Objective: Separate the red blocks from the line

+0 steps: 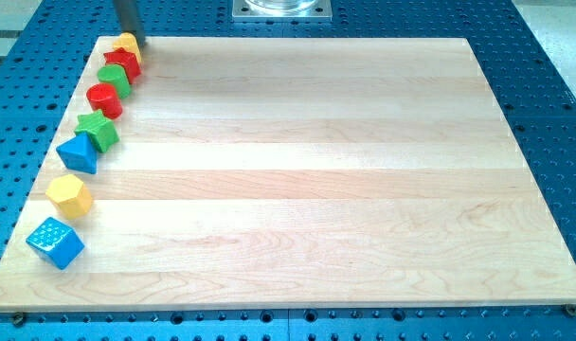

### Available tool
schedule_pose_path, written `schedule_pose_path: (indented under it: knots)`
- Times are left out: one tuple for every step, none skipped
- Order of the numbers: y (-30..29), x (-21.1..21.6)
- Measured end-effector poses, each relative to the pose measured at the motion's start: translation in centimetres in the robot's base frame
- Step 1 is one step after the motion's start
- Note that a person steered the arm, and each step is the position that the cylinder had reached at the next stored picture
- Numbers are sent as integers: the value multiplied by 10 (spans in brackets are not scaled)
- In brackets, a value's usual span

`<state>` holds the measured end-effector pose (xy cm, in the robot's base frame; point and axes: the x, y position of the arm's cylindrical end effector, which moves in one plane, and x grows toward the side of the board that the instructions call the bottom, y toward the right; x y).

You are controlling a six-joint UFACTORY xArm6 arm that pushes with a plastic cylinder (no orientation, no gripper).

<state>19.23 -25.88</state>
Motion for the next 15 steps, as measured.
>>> schedule_pose_path:
  knots:
    - [-46, 4]
    - [-41, 47]
    - [-40, 63]
    - [-44, 63]
    - [-44, 63]
    - [-40, 76]
    - [-25, 77]
    - [-22, 77]
    - [16, 77]
    - [69, 77]
    - [113, 80]
    - [78, 69]
    - [36, 71]
    - [-3, 71]
    - [-32, 90]
